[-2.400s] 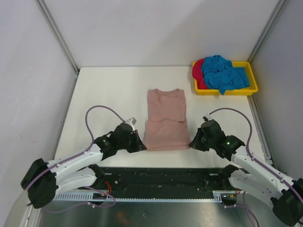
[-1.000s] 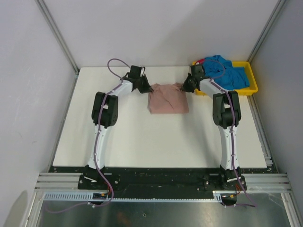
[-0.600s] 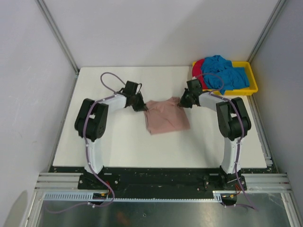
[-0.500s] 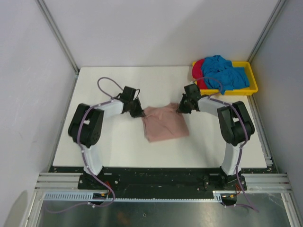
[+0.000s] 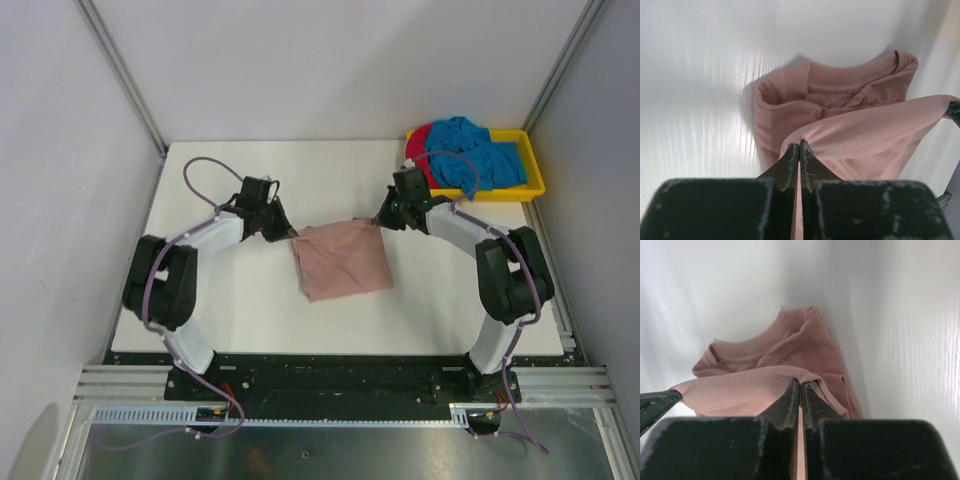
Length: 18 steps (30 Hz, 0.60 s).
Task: Fold and stack the t-shirts
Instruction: Fold the long partially folded tshirt into a neat square
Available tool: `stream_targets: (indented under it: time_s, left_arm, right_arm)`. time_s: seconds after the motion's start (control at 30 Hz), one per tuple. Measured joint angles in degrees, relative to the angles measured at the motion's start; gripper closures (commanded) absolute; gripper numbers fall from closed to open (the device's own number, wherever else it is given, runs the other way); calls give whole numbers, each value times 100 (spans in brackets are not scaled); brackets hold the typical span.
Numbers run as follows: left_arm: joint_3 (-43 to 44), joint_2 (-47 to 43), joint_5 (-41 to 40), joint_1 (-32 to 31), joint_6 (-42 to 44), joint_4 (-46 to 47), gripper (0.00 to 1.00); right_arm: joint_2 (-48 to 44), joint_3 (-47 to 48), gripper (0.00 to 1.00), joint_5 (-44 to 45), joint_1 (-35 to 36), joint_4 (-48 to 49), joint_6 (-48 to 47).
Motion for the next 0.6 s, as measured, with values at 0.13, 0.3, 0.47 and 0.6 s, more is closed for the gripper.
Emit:
stream_targets:
  time_s: [0.13, 0.3, 0.47, 0.6]
  left_arm:
    - [807, 852, 70, 149, 260, 42, 52]
    - [1303, 1377, 179, 378, 518, 66, 27]
    - [1279, 1088, 238, 494, 568, 122, 38]
    - [501, 225, 243, 374, 511, 243, 52]
  right_arm:
    - [667, 435, 49, -153, -240, 396, 39]
    - [1182, 909, 35, -249, -605, 374, -109]
    - [973, 1237, 38, -225, -737, 138, -522]
    - [780, 1241, 39, -205, -527, 48, -918]
